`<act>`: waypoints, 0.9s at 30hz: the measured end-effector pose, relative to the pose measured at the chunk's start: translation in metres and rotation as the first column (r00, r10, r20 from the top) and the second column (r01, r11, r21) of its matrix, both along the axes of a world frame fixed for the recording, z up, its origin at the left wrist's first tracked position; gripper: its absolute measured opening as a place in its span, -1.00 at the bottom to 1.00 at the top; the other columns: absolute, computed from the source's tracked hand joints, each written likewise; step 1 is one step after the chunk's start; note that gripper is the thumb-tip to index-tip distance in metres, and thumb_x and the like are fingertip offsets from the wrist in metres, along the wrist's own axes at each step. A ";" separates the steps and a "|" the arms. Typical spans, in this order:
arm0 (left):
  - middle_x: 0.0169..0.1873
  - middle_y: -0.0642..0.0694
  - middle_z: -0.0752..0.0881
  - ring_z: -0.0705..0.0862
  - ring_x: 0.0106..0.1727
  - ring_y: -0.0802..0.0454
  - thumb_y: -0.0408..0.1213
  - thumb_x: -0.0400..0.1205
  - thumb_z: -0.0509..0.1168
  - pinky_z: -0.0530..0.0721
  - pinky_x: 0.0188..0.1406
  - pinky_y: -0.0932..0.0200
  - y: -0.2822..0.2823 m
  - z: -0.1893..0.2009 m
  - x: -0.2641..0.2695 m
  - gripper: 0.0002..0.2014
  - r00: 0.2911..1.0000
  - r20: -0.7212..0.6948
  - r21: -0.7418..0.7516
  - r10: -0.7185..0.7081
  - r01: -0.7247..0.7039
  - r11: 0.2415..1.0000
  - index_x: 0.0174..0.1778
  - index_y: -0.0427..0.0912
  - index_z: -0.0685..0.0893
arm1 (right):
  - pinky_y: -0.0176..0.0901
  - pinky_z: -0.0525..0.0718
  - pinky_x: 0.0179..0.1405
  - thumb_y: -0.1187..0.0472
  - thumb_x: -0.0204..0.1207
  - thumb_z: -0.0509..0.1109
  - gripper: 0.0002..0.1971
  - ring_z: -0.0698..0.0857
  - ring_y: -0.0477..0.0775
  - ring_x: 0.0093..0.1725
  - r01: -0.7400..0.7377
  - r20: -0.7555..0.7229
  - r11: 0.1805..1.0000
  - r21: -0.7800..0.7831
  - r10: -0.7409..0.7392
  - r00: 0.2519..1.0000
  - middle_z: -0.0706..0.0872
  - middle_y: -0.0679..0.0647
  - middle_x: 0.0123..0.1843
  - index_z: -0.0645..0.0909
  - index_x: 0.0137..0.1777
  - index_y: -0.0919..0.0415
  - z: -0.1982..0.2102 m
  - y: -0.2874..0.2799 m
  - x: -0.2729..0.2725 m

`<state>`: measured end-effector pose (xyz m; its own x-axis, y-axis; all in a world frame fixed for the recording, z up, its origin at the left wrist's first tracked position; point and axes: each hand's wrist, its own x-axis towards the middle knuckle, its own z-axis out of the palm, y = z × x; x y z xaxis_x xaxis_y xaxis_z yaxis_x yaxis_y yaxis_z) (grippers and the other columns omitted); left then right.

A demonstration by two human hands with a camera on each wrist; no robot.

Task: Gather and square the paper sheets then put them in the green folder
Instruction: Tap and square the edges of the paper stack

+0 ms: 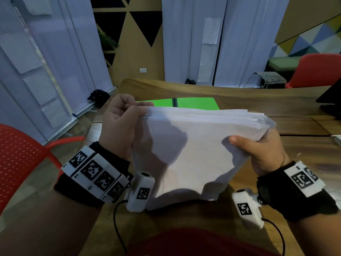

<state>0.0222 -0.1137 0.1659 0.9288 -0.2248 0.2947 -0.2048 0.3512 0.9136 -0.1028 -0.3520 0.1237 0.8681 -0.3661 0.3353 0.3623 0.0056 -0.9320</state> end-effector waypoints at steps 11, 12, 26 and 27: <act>-0.27 0.04 0.86 0.81 -0.18 0.12 0.04 -0.21 0.70 0.78 -0.28 0.20 0.016 -0.064 0.000 -0.31 0.951 -0.009 0.191 -0.308 0.304 0.933 -0.14 -0.02 0.80 | -0.32 0.71 -0.22 -0.05 -0.23 0.74 -0.15 0.74 -0.18 -0.14 -0.101 0.111 0.995 -0.015 0.102 0.989 0.75 -0.18 -0.15 0.46 0.10 0.10 0.027 0.006 0.009; -0.29 0.01 0.86 0.81 -0.20 0.09 0.04 -0.22 0.70 0.79 -0.30 0.16 0.015 -0.065 -0.001 -0.30 0.959 -0.023 0.183 -0.282 0.281 0.942 -0.15 -0.09 0.79 | -0.32 0.71 -0.23 -0.13 -0.21 0.73 -0.16 0.74 -0.17 -0.17 -0.096 0.121 0.995 -0.014 0.097 0.988 0.74 -0.17 -0.17 0.48 0.09 0.11 0.030 0.006 0.011; -0.39 0.06 0.86 0.80 -0.32 0.12 -0.10 -0.07 0.63 0.79 -0.29 0.23 0.012 -0.072 0.005 -0.62 0.983 -0.074 0.148 -0.166 0.176 0.973 -0.33 -0.03 0.85 | -0.42 0.65 -0.27 0.36 0.25 0.47 -0.72 0.66 -0.21 -0.36 0.282 0.118 0.932 -0.229 -0.261 0.958 0.76 -0.20 -0.40 0.75 -0.30 -0.12 0.028 -0.035 -0.011; -0.39 0.05 0.86 0.80 -0.33 0.12 -0.01 -0.13 0.67 0.79 -0.31 0.23 0.012 -0.072 0.006 -0.54 0.982 -0.069 0.143 -0.174 0.182 0.973 -0.32 -0.04 0.85 | -0.42 0.68 -0.25 0.37 0.27 0.49 -0.71 0.68 -0.21 -0.35 0.303 0.095 0.905 -0.300 -0.287 0.953 0.77 -0.24 -0.40 0.75 -0.31 -0.14 0.029 -0.037 -0.012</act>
<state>0.0277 -0.1021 0.0941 0.8840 -0.4249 0.1952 -0.0990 0.2378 0.9662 -0.1150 -0.3894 0.1531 0.7168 -0.4750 0.5104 0.3465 -0.3926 -0.8519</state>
